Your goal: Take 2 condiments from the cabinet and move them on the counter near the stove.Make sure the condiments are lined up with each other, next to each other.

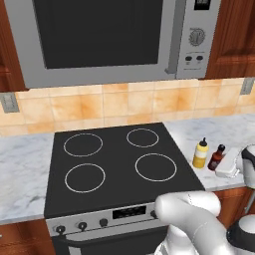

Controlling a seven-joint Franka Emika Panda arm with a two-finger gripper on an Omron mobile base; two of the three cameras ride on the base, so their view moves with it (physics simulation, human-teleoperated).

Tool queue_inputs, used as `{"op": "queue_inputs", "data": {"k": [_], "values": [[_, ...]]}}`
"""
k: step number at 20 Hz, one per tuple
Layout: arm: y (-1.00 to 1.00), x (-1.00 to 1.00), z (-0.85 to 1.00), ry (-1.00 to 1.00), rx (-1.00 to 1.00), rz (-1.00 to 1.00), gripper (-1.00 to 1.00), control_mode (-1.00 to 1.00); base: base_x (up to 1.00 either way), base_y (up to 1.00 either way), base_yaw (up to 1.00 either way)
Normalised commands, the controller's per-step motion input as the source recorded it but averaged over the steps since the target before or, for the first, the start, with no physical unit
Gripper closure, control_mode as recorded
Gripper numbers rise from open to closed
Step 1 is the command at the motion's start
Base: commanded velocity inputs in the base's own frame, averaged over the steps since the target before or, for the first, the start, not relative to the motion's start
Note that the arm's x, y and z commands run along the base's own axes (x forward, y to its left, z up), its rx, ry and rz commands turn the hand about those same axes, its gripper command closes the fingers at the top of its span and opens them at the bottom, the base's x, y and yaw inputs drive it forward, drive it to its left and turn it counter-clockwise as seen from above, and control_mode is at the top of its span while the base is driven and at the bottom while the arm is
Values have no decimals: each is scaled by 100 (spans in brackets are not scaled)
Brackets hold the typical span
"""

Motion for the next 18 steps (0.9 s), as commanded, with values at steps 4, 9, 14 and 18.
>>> {"op": "queue_inputs", "data": {"k": [4, 9, 14, 18], "values": [[-6, 26, -17, 0, 0, 0, 100, -100, 0, 0, 0], [-5, 30, -20, 0, 0, 0, 100, -100, 0, 0, 0], [-9, 24, -20, 0, 0, 0, 100, -100, 0, 0, 0], [-8, 19, -19, -2, 0, 0, 100, -100, 0, 0, 0]]}}
